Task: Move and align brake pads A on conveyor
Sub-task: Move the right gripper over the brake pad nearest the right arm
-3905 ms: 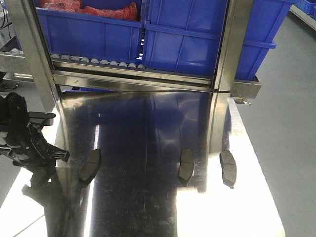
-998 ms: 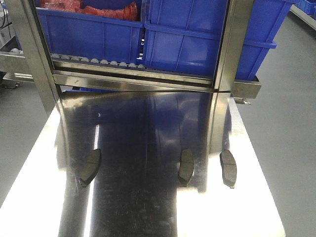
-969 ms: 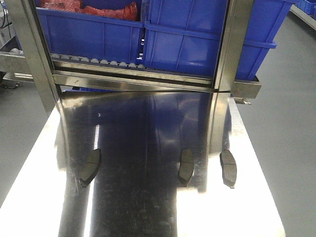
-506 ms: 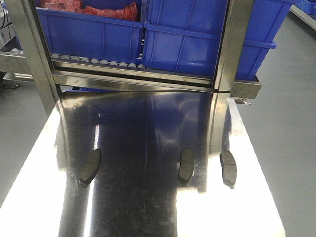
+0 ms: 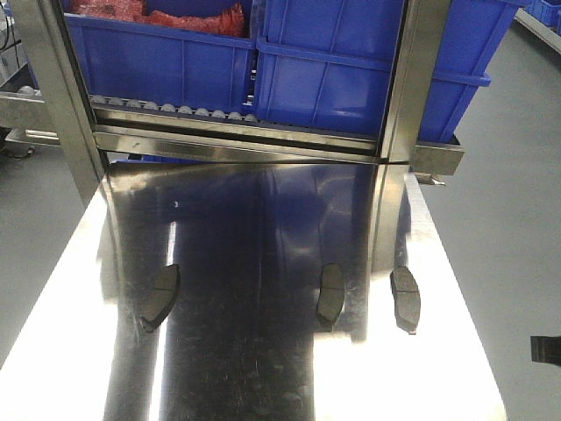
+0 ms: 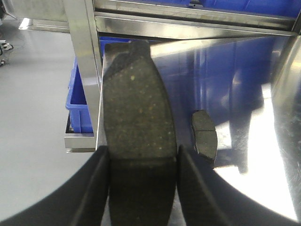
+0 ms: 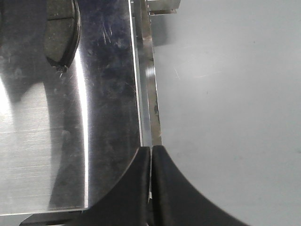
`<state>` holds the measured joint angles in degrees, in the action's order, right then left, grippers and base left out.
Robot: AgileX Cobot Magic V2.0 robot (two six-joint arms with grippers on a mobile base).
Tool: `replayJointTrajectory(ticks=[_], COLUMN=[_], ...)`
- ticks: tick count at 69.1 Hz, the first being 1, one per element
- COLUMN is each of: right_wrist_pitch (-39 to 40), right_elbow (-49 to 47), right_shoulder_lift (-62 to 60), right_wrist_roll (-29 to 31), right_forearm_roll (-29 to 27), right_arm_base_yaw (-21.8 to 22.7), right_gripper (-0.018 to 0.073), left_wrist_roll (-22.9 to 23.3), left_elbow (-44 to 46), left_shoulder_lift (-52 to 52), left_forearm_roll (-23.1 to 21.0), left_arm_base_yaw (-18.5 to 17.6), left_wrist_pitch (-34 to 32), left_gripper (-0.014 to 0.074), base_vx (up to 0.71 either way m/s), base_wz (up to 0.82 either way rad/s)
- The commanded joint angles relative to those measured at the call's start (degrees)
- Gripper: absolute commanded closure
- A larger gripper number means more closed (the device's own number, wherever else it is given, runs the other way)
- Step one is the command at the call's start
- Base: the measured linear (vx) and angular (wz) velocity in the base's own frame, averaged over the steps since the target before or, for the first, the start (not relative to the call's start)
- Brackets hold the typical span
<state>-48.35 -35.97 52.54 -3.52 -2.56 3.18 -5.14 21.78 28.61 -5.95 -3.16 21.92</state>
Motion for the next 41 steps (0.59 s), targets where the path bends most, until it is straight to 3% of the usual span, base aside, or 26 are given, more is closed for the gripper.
replayJointTrajectory(ticks=[1,15,32,41], right_wrist_pitch=[2.4,2.0,0.0,-0.3], right_elbow=[-2.1,-3.1,-6.6,-8.7], right_shoulder_lift=[0.3,1.0,3.6,6.5], right_wrist_roll=[0.5,0.7,1.4,4.6], right_forearm_roll=[0.0,-0.7,-1.1,-4.9], right_arm_base_yaw=[0.1,0.1,0.1,-0.2], right_gripper=[0.0565,0.0463,0.0142,0.0065], left_wrist_roll=[0.1,0.1,0.1,0.1], left_elbow=[1.7,1.7,1.7,1.7], left_shoulder_lift=[0.2,0.2,0.2,0.2], left_forearm_roll=[-0.7,-0.7,-0.7,-0.7], left_arm_base_yaw=[-0.3,-0.3,-0.3,-0.3], left_wrist_pitch=[-5.7,-5.7,-5.7,-5.7], left_gripper=[0.0603,0.0603,0.0603,0.0603], base_vx=[0.00,0.00,0.00,0.00], base_wz=[0.00,0.00,0.00,0.00])
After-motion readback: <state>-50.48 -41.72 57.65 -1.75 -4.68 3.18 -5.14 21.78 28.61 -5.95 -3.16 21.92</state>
